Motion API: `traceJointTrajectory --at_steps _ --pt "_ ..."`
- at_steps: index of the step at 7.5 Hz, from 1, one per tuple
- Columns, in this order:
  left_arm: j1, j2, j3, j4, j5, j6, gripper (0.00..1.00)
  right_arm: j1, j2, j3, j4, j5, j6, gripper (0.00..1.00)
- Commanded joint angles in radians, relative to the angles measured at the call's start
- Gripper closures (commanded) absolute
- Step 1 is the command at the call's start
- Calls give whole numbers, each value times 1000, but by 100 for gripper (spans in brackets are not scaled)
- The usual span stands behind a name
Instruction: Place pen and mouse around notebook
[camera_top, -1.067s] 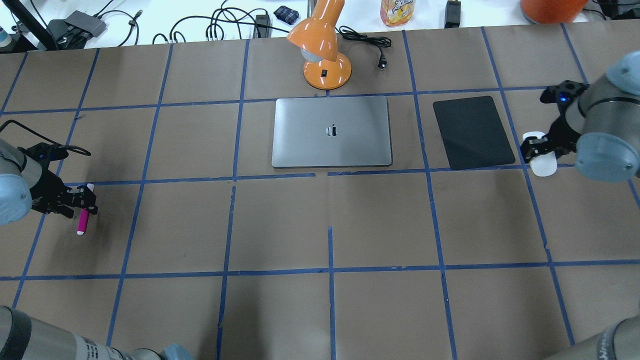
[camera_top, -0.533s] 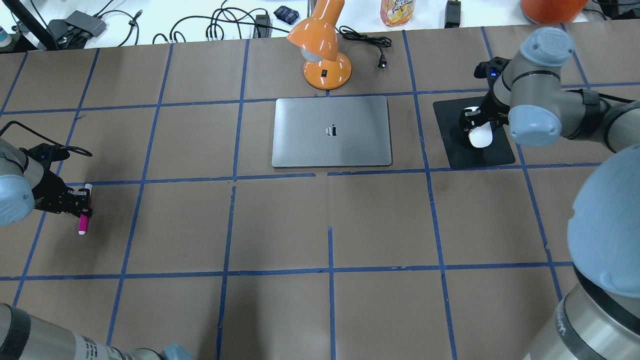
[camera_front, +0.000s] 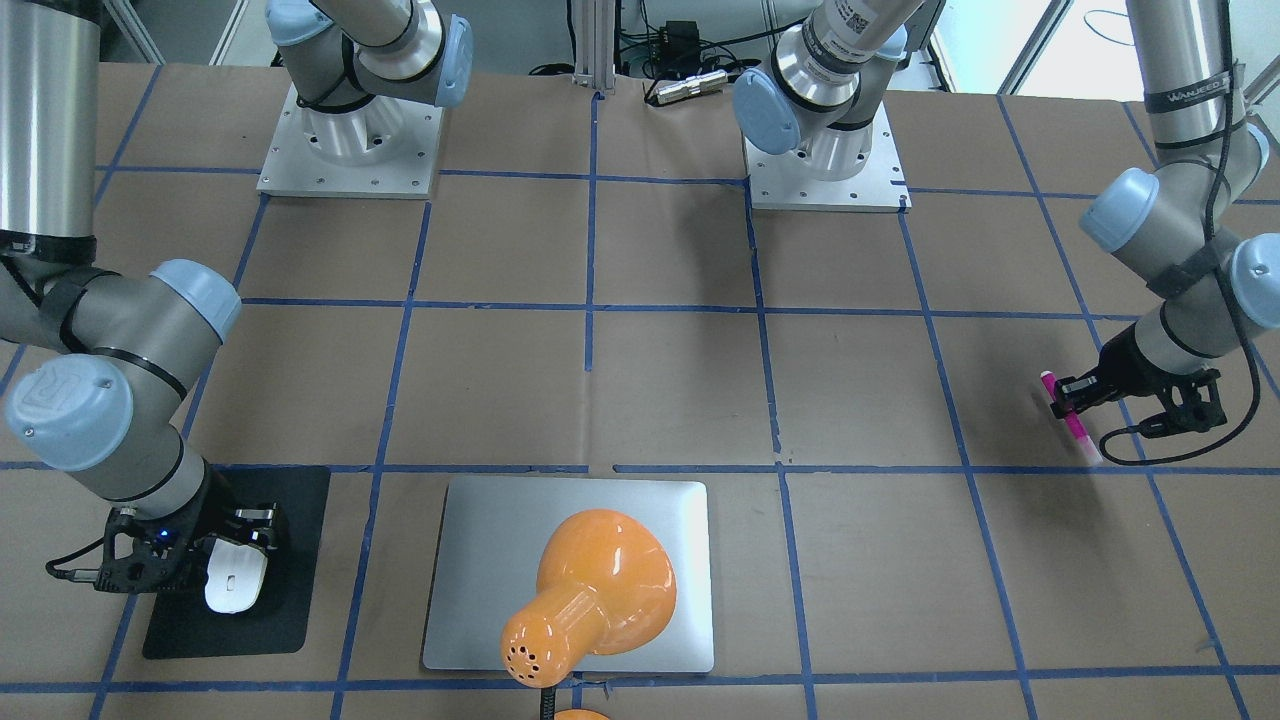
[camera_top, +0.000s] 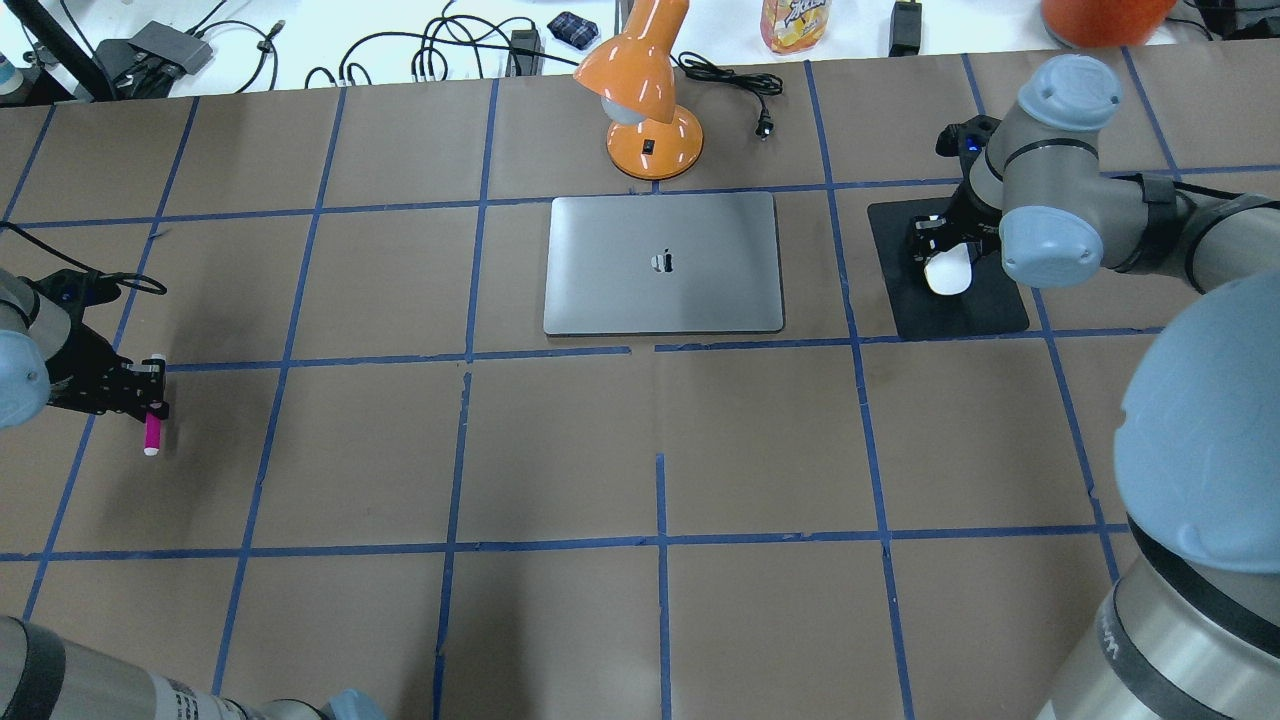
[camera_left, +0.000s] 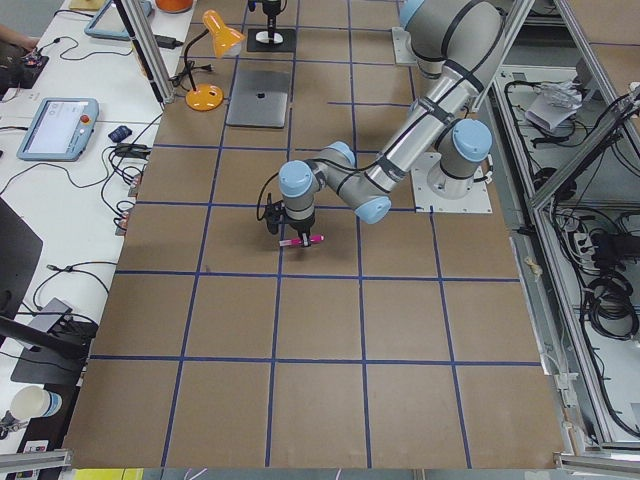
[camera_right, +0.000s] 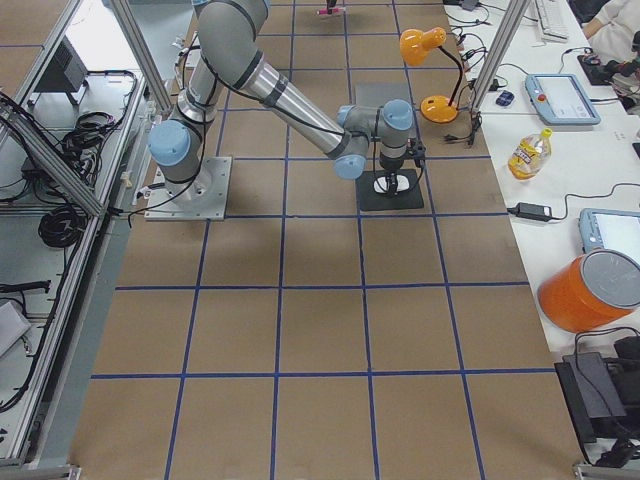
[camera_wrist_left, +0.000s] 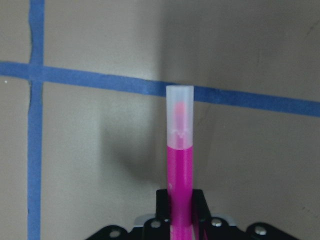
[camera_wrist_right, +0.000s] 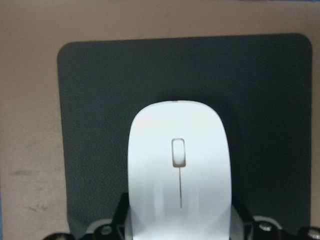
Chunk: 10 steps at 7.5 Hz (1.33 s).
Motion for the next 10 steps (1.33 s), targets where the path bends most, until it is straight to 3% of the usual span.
traceJointTrajectory --at_steps 1,2,4,6,8,10 --pt "-40 30 17 -26 2 -194 100 0 6 -9 10 -22 19 27" --pt "-101 48 19 -27 6 -251 100 0 5 -9 12 -27 25 0" --pt "-189 51 19 -26 0 -499 100 0 -6 -42 92 -30 39 0" --pt "-299 59 8 -27 -17 -693 100 2 -87 -145 331 -21 51 0" --pt "-477 65 12 -21 -15 -1019 100 44 -211 -191 505 -19 97 0" --pt "-635 57 16 -13 -18 -1324 100 153 -328 -257 737 -24 295 0"
